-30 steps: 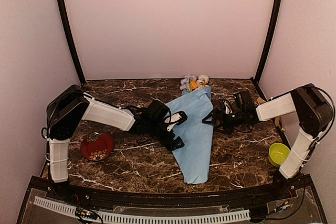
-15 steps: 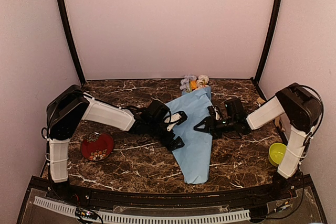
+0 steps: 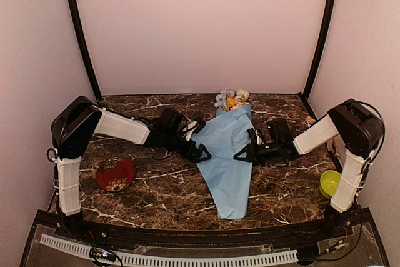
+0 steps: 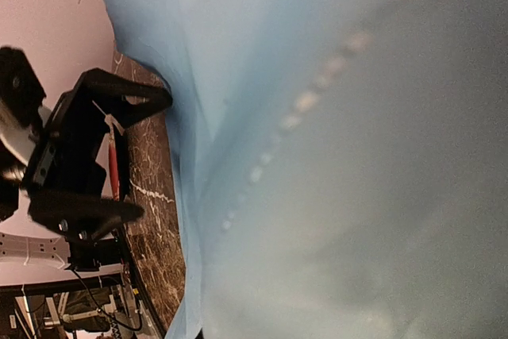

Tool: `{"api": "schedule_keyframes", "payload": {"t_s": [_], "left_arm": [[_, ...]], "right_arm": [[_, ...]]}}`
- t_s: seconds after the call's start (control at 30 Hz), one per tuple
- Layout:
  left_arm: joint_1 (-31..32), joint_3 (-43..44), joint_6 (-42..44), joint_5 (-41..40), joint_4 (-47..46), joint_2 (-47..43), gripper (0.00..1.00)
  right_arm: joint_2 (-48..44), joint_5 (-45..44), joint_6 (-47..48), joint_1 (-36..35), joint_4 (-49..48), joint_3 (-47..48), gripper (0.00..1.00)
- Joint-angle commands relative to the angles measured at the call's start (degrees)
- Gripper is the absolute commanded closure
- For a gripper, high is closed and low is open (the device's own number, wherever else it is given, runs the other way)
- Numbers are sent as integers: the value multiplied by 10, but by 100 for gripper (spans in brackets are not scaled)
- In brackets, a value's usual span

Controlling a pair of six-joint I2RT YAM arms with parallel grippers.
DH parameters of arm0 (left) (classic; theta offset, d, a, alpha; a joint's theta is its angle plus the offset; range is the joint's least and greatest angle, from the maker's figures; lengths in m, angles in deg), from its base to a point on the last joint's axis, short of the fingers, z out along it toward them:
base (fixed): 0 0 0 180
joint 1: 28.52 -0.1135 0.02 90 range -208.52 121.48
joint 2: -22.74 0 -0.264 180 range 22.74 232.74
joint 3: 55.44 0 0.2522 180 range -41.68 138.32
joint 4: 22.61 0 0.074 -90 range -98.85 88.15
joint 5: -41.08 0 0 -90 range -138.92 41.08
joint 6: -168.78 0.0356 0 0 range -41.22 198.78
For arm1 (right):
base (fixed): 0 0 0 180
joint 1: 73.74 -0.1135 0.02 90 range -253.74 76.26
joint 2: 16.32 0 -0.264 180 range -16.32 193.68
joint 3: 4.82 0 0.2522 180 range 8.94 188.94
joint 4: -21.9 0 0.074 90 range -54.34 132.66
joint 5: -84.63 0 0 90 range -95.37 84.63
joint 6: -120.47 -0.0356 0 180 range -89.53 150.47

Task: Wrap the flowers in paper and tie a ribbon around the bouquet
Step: Pick up the folded bouquet from the center of the board, then adjust the corner of the folded wrapping paper at the center of the board.

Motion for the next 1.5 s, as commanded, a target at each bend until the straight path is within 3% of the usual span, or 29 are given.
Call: {"api": "schedule_keyframes", "payload": {"t_s": [0.0,0.1,0.3,0.57,0.67,0.8,0.93,1.1,1.33,1.47], "left_arm": [[-56,35,-66,-6,4,-17,1],[-91,75,-65,-11,22,10,1],[-120,151,-37,56,60,72,1],[-120,138,-15,231,38,72,4],[-122,133,-17,216,40,74,17],[-130,119,-61,250,1,73,51],[-130,110,-82,253,-14,64,64],[-131,98,-118,252,-48,55,88],[-138,93,-202,254,-82,59,92],[-137,68,-299,267,-148,82,94]], "right_arm": [[-20,12,21,2,16,11,95],[-21,21,24,2,15,14,97],[-33,33,47,2,45,33,98],[-47,45,53,7,59,50,99],[-50,55,54,9,57,49,100],[-66,65,55,13,56,51,100],[-86,74,54,19,55,55,100],[-102,81,51,21,57,62,100],[-112,83,60,26,71,70,100],[-109,86,59,27,63,74,100]]}}
